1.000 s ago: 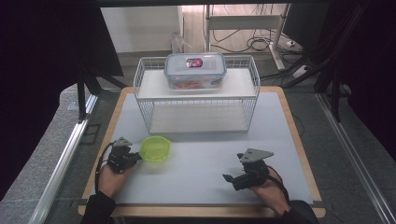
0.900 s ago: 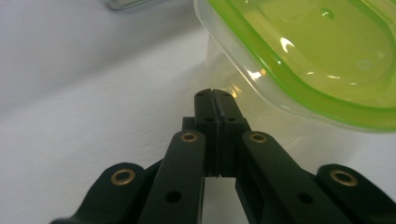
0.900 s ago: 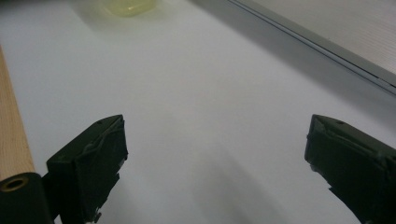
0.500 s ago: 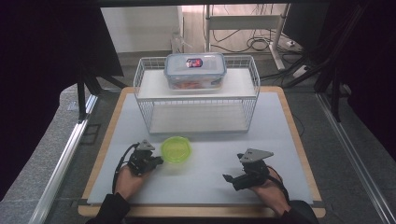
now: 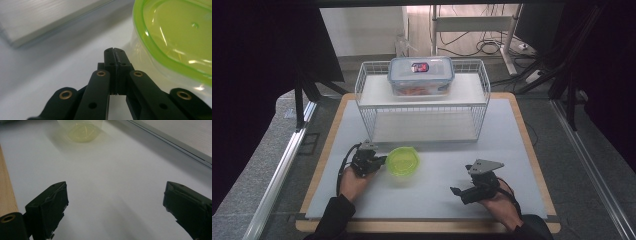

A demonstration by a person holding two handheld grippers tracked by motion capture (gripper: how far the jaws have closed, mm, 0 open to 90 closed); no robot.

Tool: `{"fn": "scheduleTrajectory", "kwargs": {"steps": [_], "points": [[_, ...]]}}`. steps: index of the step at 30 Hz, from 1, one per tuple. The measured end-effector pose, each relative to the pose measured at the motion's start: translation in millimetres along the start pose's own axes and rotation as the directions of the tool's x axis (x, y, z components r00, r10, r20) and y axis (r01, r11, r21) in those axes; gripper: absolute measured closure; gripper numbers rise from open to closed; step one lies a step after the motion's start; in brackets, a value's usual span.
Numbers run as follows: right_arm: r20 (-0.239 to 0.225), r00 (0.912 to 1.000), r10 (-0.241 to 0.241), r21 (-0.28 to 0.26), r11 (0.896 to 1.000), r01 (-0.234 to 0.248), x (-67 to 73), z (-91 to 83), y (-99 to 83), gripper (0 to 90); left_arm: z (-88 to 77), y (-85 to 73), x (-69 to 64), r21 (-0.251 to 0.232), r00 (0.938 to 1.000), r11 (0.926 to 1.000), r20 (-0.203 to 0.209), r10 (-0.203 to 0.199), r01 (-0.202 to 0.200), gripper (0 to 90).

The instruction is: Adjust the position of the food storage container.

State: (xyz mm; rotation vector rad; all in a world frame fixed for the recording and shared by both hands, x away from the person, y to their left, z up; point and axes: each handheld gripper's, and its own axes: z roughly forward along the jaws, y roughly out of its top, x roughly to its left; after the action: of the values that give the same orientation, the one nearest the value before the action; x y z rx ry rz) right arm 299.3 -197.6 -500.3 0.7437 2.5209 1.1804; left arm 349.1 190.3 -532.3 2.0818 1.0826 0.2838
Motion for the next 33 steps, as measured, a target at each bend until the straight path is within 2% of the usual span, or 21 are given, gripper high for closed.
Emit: {"fn": "scheduleTrajectory", "kwargs": {"steps": [4,12,19,23,26,28,33], "points": [[0.001,1.0,0.001,-0.002,1.0,-0.001,-0.2,-0.7,-0.2,5.7,9.6,4.0,-1.5,0.003,0.999,0.9999,0.042,0.013,-0.013,89.5],[-0.002,1.0,-0.002,0.003,1.0,0.002,0.2,-0.3,-0.3,5.7,13.4,5.4,-10.1,0.009,0.9964,0.9991,0.074,0.041,-0.042,89.5],[-0.004,1.0,0.002,0.008,1.0,-0.002,0.1,0.3,-0.6,5.7,18.5,10.0,-29.7,0.019,0.9909,0.9968,0.112,0.075,-0.077,89.5],[-0.006,1.0,0.003,0.014,1.0,-0.003,0.0,1.0,-0.9,5.7,25.7,12.7,-43.2,0.042,0.9851,0.9923,0.132,0.11,-0.117,89.5],[-0.007,1.0,0.004,0.017,1.0,-0.004,-0.2,1.2,-1.1,5.7,31.1,14.5,-52.2,0.059,0.982,0.9887,0.139,0.128,-0.137,89.5],[-0.008,1.0,0.004,0.018,1.0,-0.004,-0.1,1.2,-1.1,5.7,33.1,14.9,-55.8,0.062,0.9825,0.988,0.13,0.133,-0.142,89.5],[-0.011,0.9999,0.004,0.017,1.0,-0.004,-0.3,1.1,-1.2,5.7,25.4,15.8,-52.0,0.057,0.985,0.9874,0.098,0.142,-0.148,87.6]]}}
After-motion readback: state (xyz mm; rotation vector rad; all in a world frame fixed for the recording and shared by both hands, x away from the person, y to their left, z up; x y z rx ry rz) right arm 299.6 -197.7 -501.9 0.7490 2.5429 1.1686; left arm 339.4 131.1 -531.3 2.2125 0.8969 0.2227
